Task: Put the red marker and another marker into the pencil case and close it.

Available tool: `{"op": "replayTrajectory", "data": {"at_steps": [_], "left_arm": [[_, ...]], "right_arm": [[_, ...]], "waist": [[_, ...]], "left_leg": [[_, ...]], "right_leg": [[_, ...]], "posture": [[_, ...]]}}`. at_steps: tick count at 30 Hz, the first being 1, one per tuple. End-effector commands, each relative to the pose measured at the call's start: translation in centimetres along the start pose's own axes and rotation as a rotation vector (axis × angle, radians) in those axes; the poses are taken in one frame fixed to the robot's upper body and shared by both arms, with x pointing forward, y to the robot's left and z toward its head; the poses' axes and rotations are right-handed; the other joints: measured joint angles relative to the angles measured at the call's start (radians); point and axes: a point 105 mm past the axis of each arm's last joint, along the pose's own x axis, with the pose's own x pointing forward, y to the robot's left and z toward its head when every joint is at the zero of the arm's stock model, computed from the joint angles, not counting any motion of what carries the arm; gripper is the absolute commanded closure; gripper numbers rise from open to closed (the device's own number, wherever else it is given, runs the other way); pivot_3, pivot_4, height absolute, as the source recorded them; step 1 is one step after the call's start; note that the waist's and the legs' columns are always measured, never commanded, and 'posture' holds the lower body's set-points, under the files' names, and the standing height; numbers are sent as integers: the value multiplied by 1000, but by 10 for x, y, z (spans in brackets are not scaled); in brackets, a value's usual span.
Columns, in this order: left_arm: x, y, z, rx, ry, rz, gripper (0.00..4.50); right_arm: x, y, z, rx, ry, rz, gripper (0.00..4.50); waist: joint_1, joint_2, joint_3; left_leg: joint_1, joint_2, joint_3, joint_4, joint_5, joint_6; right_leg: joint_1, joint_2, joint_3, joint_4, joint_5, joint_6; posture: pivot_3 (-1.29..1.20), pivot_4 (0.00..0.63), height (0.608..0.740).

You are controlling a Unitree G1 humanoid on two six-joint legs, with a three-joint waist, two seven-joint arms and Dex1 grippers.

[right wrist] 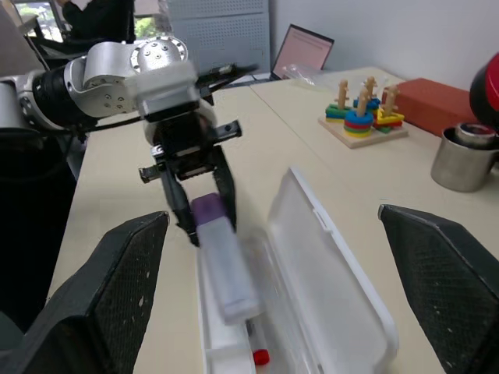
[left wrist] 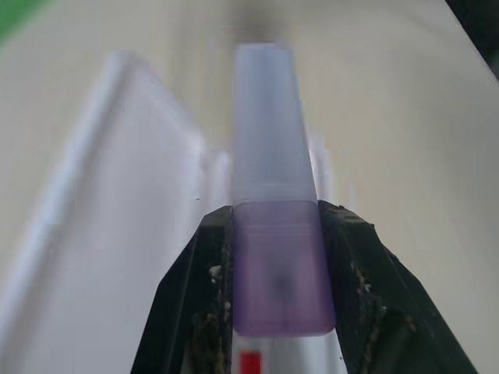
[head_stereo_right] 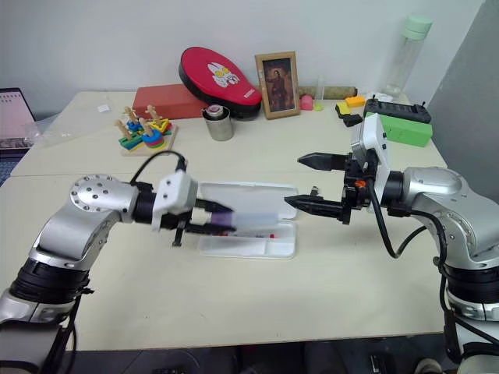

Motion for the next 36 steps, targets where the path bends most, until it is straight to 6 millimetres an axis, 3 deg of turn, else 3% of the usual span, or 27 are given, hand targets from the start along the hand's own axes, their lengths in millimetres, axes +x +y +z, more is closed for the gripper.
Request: {"op": "replayTrajectory", "data": {"at_steps": [1,12,23,32,36], "left_arm": [[-5,0,-12,53,85,-42,3261],[3,-5,-37,11,197,-74,3261],[9,-6,-37,-13,189,-54,3261],[13,-4,-30,-29,142,-37,1306],[13,7,-18,-39,70,28,608]], "right_arm": [[-1,9,7,-54,-10,-6,0],[2,15,-5,-30,30,-18,0],[5,14,-6,-23,25,-9,0],[5,11,-11,-4,33,-23,0],[2,-9,-19,14,52,-143,0]], "waist": [[2,0,0],[10,0,0],[15,0,0],[16,0,0],[17,0,0]], "left_leg": [[0,0,0,0,0,0],[-3,0,0,0,0,0],[-3,0,0,0,0,0],[-3,0,0,0,0,0],[-3,0,0,1,0,0]], "right_leg": [[0,0,0,0,0,0],[-1,0,0,-2,0,0],[-1,0,0,-2,0,0],[-1,0,0,-2,0,-1],[-1,0,0,-1,0,0]], "posture": [[0,150,740],[0,150,740],[0,150,740],[0,150,740],[0,150,740]]}}
